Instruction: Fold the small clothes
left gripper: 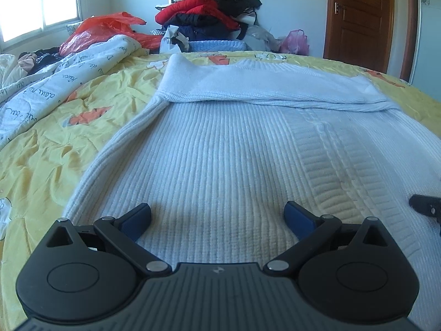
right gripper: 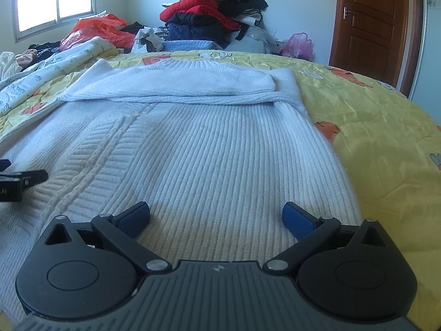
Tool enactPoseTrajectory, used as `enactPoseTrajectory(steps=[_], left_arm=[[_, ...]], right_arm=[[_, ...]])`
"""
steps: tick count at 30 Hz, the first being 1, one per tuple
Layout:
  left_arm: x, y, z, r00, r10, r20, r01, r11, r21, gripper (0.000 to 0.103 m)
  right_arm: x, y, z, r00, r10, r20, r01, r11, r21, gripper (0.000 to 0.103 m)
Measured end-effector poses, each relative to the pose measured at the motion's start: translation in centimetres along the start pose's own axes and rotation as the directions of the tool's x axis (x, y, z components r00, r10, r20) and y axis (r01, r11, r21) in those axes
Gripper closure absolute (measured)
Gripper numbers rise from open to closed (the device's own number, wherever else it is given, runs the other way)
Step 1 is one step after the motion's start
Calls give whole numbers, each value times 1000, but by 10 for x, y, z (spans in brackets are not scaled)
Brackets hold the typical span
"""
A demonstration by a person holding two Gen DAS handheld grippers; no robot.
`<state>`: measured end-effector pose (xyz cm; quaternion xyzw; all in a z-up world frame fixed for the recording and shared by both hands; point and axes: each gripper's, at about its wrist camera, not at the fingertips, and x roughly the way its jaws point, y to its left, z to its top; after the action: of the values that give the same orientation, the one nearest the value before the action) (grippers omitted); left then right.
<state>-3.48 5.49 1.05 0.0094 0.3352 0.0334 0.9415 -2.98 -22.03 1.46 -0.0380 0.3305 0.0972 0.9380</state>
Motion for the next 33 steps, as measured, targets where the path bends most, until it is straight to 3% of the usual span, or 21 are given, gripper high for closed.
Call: enactPoseTrajectory(steps=[33], left_arm=[[-9,1,-6,1000,-4,2,4,1000,8,0]], right_arm=[[-13,3,-14,1000,5,9,-5,1000,-8,2]])
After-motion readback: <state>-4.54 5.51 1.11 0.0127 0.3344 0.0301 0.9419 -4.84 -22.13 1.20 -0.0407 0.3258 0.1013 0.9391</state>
